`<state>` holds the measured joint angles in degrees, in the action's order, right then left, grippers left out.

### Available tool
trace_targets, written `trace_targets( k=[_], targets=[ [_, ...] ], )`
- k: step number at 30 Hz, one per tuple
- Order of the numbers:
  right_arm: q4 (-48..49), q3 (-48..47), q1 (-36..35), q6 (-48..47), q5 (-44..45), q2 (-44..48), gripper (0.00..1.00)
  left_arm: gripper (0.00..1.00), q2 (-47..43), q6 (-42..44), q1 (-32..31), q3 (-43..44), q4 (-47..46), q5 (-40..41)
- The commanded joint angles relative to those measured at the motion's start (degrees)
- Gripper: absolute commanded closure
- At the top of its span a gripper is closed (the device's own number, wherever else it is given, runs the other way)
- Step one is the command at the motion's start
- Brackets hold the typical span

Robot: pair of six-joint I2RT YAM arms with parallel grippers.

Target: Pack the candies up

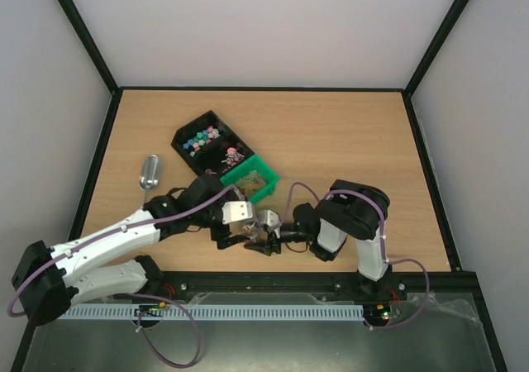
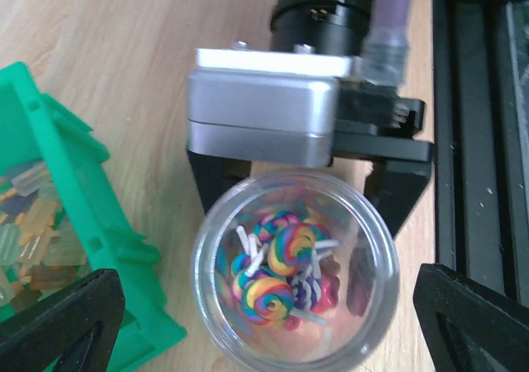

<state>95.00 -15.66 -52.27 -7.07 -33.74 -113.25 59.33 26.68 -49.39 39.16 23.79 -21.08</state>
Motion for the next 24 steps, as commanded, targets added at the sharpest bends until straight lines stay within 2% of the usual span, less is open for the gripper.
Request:
trace_targets(
  k=[1, 6, 15, 24],
  targets=[
    [13.9, 0.4, -0.5, -1.6, 4.3, -0.5, 0.49, 0.01, 0.9, -6.2, -0.1, -1.1, -5.3, 2.4],
    [13.9, 0.4, -1.1, -1.5, 5.6, -0.9, 0.50, 0.06, 1.1, -7.8, -0.2, -2.3, -6.1, 1.1],
    [13.9, -0.1, -1.9, -1.0, 7.4, -1.5, 0.51, 0.07, 1.7, -6.9, -0.9, -3.7, -6.4, 0.6],
    [13.9, 0.5, -1.9, -1.9, 2.6, -1.3, 0.51, 0.25, 1.5, -1.6, -1.0, -2.6, -4.8, -0.5]
  ],
)
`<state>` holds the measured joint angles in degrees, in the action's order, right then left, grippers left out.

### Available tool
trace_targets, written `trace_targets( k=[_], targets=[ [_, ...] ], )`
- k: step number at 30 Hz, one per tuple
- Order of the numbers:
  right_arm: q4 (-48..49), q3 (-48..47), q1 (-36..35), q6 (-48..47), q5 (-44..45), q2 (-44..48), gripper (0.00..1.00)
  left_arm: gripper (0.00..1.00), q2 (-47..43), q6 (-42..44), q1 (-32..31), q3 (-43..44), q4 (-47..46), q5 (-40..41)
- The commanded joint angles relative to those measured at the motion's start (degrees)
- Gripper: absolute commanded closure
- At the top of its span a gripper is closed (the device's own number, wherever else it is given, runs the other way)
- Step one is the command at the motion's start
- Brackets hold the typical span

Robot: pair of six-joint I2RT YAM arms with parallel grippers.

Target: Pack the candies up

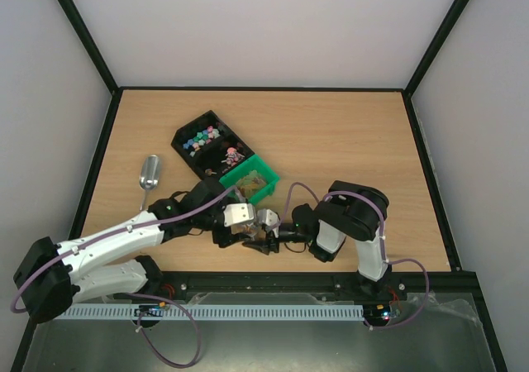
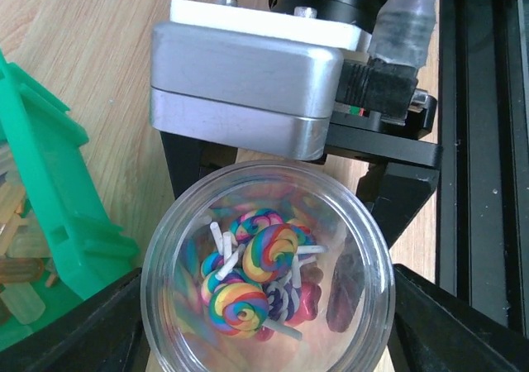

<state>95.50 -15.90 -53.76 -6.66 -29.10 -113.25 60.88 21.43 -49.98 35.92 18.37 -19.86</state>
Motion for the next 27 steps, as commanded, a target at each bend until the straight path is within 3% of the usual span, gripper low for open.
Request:
trace_targets(
  k=[1, 10, 16, 19, 23, 27],
  targets=[
    [13.4, 0.9, -0.4, -2.4, -3.0, -1.3, 0.51, 0.27, 0.0, 4.9, -0.3, 1.0, 1.4, -2.3],
    [13.4, 2.2, -0.5, -3.1, -9.9, -0.5, 0.52, 0.37, 3.2, 20.9, 0.1, 6.1, 10.8, -7.3],
    [13.3, 2.4, -0.5, -2.9, -10.3, -0.3, 0.49, 0.43, 5.6, 24.2, 0.5, 7.8, 13.3, -8.4],
    [13.3, 2.4, -0.4, -2.8, -9.6, -0.2, 0.37, 0.44, 5.3, 23.1, 0.5, 7.2, 12.7, -7.7],
    [13.3, 2.5, -0.5, -2.8, -8.8, -0.1, 0.13, 0.43, 4.7, 22.2, 0.7, 6.4, 12.4, -7.4],
    [13.3, 2.6, -0.4, -2.9, -8.1, 0.5, 0.01, 0.43, 4.4, 22.2, 1.2, 5.8, 12.5, -7.1]
  ],
)
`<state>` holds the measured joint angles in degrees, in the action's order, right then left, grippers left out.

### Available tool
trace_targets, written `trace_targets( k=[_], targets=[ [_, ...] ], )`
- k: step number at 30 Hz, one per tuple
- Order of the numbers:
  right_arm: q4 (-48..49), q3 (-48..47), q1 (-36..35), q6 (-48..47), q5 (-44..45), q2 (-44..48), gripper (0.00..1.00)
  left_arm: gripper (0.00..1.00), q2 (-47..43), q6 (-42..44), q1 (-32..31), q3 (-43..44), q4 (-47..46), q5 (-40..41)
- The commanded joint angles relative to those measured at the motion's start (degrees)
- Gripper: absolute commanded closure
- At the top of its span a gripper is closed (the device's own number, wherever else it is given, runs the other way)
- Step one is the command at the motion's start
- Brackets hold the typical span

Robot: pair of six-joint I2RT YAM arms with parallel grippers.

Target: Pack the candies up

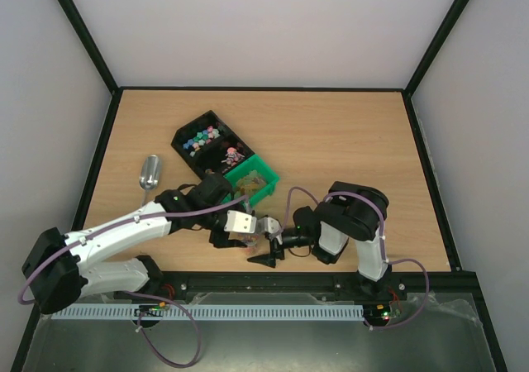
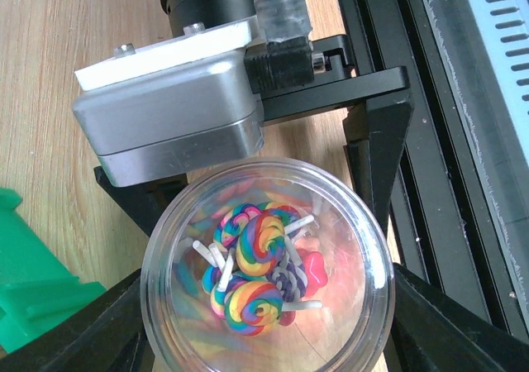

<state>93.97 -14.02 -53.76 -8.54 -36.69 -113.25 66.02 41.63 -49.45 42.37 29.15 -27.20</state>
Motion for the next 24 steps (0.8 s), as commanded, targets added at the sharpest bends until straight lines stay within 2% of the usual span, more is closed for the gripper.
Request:
trace_targets(
  k=[1, 8, 13, 24],
  targets=[
    [14.8, 0.8, -0.4, -1.1, -0.4, 0.6, 0.01, 0.43, -0.8, 2.0, 0.7, -0.6, 1.9, 0.3],
    [14.7, 1.7, -0.2, -1.5, 1.2, 2.0, 0.01, 0.42, -2.2, 2.1, 1.8, -1.2, 3.1, 1.0],
    [14.5, 2.3, 0.7, -1.4, 1.6, 3.5, 0.01, 0.43, -3.6, 4.2, 5.2, -1.5, 6.0, 0.7],
    [8.9, 3.8, 2.7, -2.6, 0.3, 8.8, 0.01, 0.43, -9.9, 18.1, 21.7, -5.0, 16.2, -1.2]
  ],
)
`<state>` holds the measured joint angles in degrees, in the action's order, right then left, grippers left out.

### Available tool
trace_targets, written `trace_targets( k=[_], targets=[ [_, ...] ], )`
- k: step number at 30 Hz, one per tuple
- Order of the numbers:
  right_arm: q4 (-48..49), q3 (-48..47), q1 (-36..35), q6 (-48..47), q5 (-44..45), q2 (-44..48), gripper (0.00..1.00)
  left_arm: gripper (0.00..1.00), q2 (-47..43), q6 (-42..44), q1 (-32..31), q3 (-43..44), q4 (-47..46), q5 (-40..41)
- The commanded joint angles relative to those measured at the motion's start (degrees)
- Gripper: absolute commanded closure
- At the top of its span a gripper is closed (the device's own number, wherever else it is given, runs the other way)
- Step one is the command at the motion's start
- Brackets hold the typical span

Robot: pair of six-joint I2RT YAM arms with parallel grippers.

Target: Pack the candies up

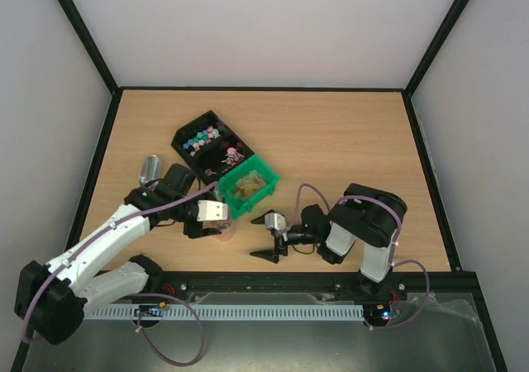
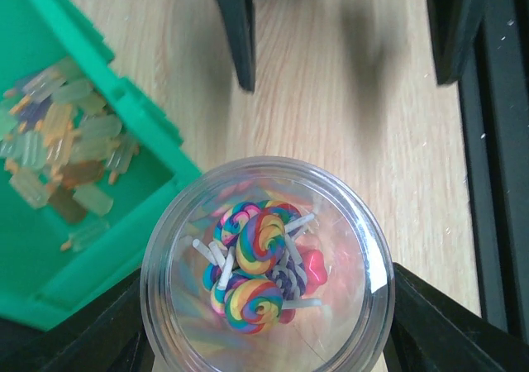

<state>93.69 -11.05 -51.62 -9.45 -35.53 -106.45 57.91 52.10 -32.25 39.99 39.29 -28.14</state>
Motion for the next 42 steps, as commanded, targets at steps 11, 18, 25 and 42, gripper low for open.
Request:
trace_targets(
  k=[11, 18, 25, 42],
  targets=[
    [-2.6, -0.2, 4.5, -0.5, -1.0, 11.0, 0.01, 0.43, 6.1, 15.8, 29.7, -1.3, 3.3, -3.9],
    [-5.4, -0.6, 7.8, 1.7, -1.2, 14.1, 0.01, 0.42, 12.8, 14.9, 37.9, 2.9, -1.2, -4.0],
    [-12.1, -3.9, 11.3, 5.1, -3.0, 16.3, 0.01, 0.31, 13.6, 14.9, 39.2, 3.2, -1.4, -2.3],
    [-61.5, -28.1, 18.7, 5.5, -8.6, 21.4, 0.01, 0.01, 10.1, 10.7, 38.9, 14.4, 14.3, -10.8]
  ],
)
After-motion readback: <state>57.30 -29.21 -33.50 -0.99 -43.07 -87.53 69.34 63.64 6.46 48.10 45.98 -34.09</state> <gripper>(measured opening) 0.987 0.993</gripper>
